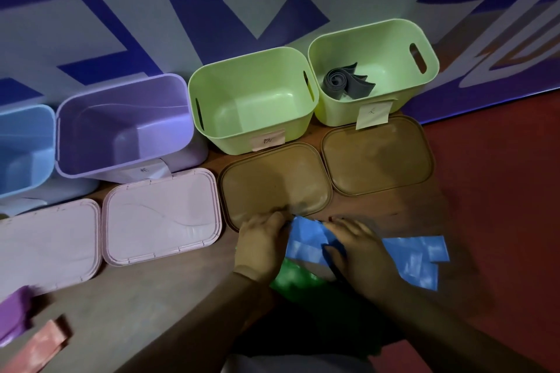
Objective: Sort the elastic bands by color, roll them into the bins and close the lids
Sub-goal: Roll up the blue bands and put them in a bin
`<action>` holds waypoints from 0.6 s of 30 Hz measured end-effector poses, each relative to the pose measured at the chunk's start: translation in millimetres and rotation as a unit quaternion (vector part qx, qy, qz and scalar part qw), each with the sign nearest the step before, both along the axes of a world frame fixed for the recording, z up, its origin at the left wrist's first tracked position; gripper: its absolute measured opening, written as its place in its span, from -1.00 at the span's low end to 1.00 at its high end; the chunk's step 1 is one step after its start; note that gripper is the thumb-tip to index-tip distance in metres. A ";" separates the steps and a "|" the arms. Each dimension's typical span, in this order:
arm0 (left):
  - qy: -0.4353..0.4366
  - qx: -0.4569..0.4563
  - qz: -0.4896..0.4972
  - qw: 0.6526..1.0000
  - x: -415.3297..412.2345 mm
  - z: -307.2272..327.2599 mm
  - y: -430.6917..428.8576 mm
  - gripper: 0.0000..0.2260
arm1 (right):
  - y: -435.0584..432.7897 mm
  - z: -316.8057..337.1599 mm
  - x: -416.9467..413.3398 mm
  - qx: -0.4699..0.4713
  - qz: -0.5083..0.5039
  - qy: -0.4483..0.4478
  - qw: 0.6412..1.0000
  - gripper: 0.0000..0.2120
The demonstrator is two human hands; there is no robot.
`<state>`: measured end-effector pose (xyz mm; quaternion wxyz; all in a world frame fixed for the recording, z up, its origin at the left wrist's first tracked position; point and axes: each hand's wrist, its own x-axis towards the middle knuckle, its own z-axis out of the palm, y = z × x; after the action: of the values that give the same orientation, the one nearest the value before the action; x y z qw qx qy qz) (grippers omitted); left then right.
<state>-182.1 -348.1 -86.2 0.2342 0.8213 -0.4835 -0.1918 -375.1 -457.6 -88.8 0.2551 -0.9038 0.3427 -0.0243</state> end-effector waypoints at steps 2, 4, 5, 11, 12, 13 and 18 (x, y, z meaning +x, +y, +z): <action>0.052 -0.041 0.004 0.998 -0.7 15.3 2.7 -0.78 | 0.3 6.8 -0.1 0.008 -0.001 -0.046 0.999 -0.56; 0.087 -0.081 -0.007 0.993 -0.5 34.6 4.6 -0.84 | 0.5 19.5 2.4 0.061 -0.031 -0.074 0.995 -0.55; 0.098 -0.102 -0.018 0.990 -0.2 46.0 5.2 -0.84 | 0.7 27.8 4.5 0.106 -0.052 -0.084 0.989 -0.53; 0.147 -0.168 -0.002 0.975 3.7 111.7 12.9 -0.79 | 7.2 77.7 23.4 0.238 -0.087 -0.150 0.956 -0.64; 0.156 -0.180 0.020 0.971 4.4 121.9 14.5 -0.75 | 9.0 85.3 25.9 0.253 -0.095 -0.158 0.950 -0.68; 0.171 -0.191 0.046 0.965 4.9 132.2 15.9 -0.70 | 11.3 94.0 28.6 0.271 -0.101 -0.173 0.942 -0.70; 0.299 -0.226 0.157 0.913 16.0 176.7 27.4 -0.73 | 29.8 130.2 45.9 0.310 -0.115 -0.295 0.897 -0.69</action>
<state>-166.2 -320.7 90.5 0.5748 0.7159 -0.2856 -0.2749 -329.2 -427.8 41.4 0.6069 -0.6850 0.3432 -0.2114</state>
